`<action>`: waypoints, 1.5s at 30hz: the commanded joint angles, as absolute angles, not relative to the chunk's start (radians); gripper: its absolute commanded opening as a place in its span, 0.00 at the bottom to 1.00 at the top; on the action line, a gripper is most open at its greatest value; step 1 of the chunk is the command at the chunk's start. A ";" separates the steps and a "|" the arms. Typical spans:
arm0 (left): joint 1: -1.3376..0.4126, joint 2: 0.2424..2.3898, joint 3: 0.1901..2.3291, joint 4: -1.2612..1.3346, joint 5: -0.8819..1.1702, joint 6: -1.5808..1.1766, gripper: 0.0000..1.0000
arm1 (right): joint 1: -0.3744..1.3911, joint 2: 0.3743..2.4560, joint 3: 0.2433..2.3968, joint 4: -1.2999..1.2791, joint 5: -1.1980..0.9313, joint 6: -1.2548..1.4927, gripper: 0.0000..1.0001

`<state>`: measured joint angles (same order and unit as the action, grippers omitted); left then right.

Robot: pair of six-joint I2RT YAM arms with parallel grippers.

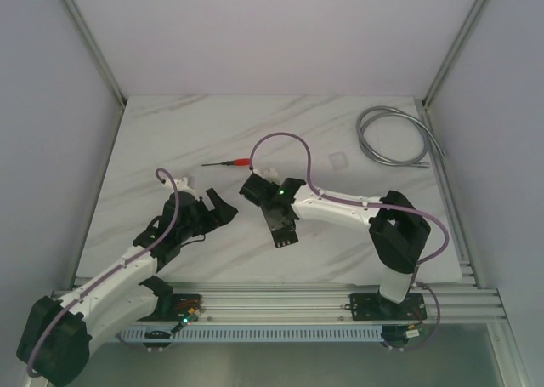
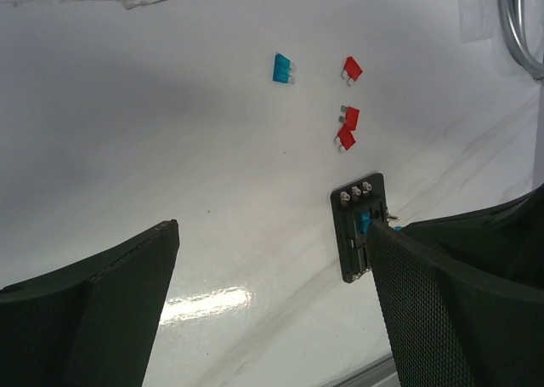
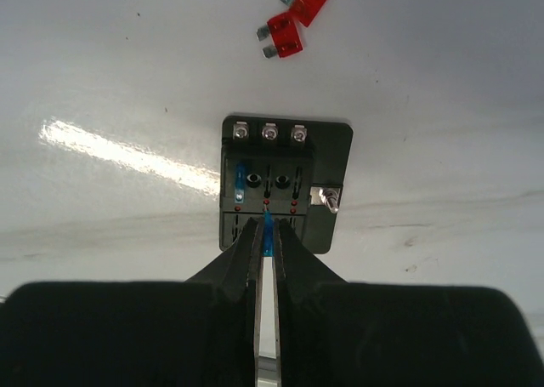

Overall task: Snap on the fuse box
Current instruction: Install the fuse at the fuse box base.

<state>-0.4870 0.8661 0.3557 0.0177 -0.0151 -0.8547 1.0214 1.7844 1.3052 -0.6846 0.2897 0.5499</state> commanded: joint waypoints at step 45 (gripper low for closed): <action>-0.461 0.853 0.341 -0.056 -0.059 -0.879 1.00 | 1.066 1.901 1.375 -0.677 0.431 0.523 0.00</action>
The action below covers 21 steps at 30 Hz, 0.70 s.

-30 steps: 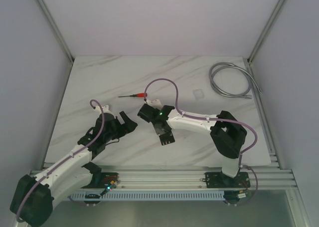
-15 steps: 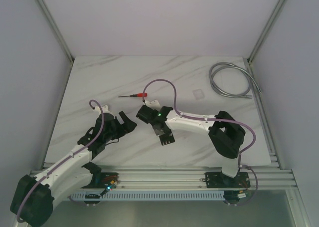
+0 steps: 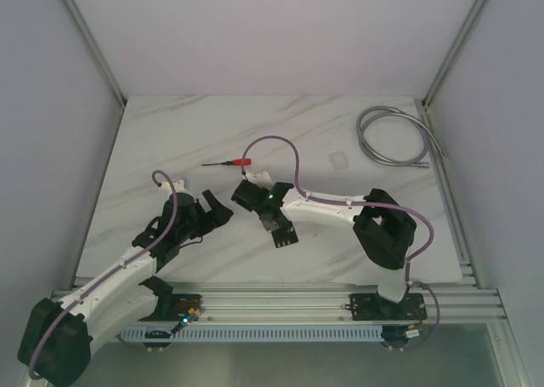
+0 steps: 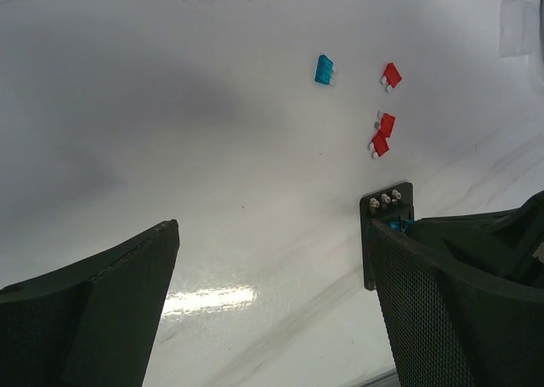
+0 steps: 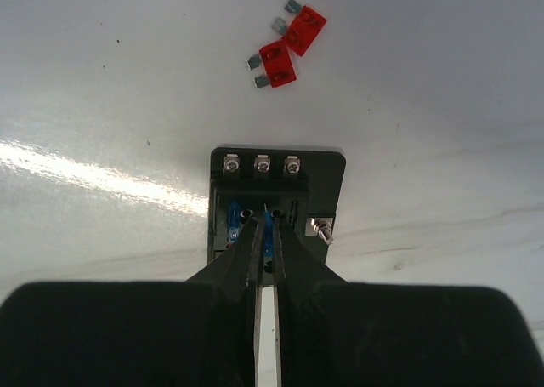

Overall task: Snap on the fuse box
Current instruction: Install the fuse at the fuse box base.

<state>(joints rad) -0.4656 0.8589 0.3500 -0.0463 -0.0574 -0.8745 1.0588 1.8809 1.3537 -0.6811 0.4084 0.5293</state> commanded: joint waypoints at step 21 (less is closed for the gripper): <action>-0.461 0.842 0.338 -0.054 -0.054 -0.882 1.00 | 1.069 1.907 1.360 -0.664 0.394 0.522 0.13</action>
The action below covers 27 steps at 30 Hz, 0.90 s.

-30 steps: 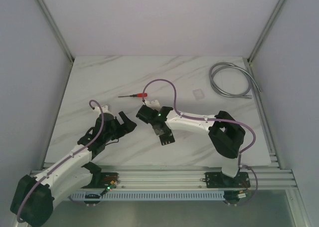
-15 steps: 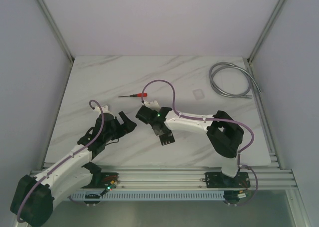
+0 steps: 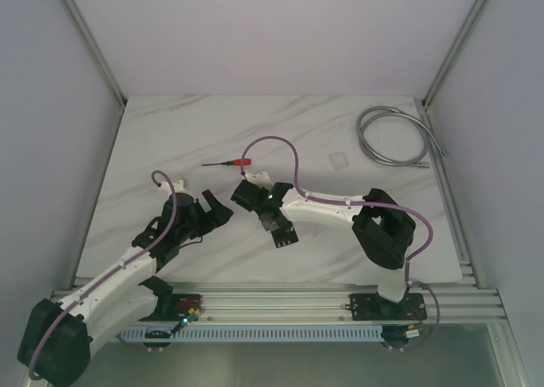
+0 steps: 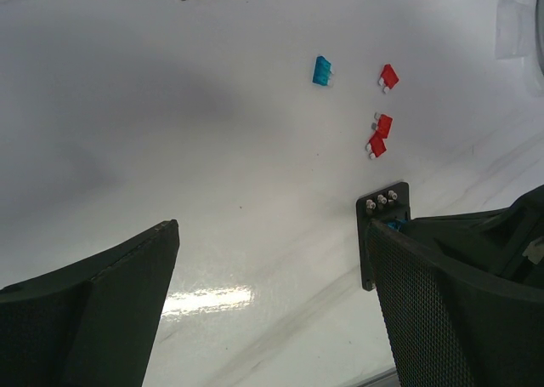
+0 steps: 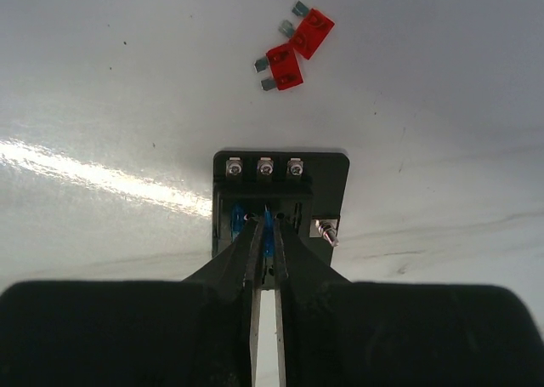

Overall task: Snap on the fuse box
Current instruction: Install the fuse at the fuse box base.

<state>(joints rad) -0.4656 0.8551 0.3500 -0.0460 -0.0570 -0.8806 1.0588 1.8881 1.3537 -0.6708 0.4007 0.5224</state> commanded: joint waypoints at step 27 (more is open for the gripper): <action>-0.461 0.847 0.344 -0.055 -0.055 -0.885 1.00 | 1.071 1.891 1.346 -0.714 0.443 0.512 0.07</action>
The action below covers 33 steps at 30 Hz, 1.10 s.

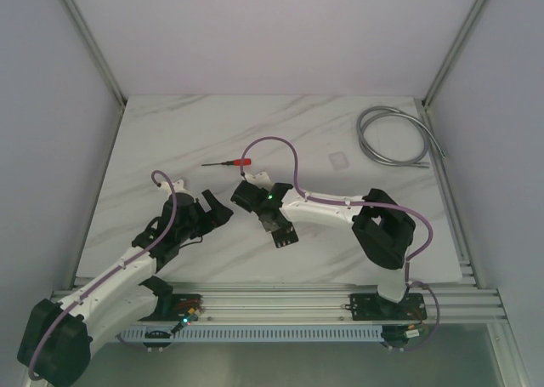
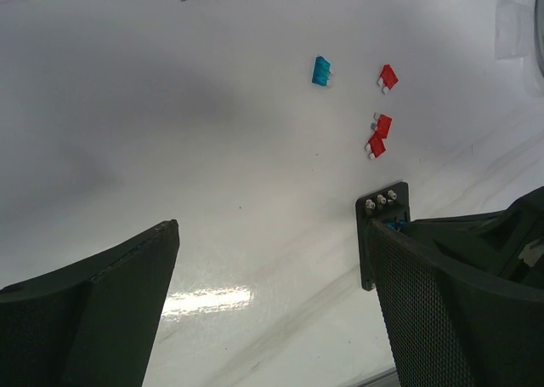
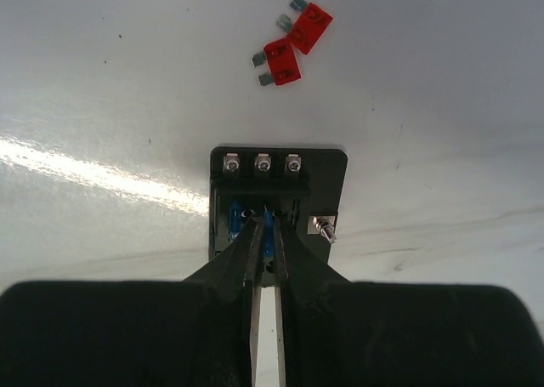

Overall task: Snap on the fuse box
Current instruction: Install the fuse at the fuse box base.

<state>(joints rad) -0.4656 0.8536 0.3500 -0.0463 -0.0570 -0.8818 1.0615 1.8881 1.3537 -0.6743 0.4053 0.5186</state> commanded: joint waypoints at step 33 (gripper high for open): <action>-0.460 0.833 0.337 -0.055 -0.044 -0.888 1.00 | 1.060 1.815 1.271 -0.581 0.371 0.563 0.37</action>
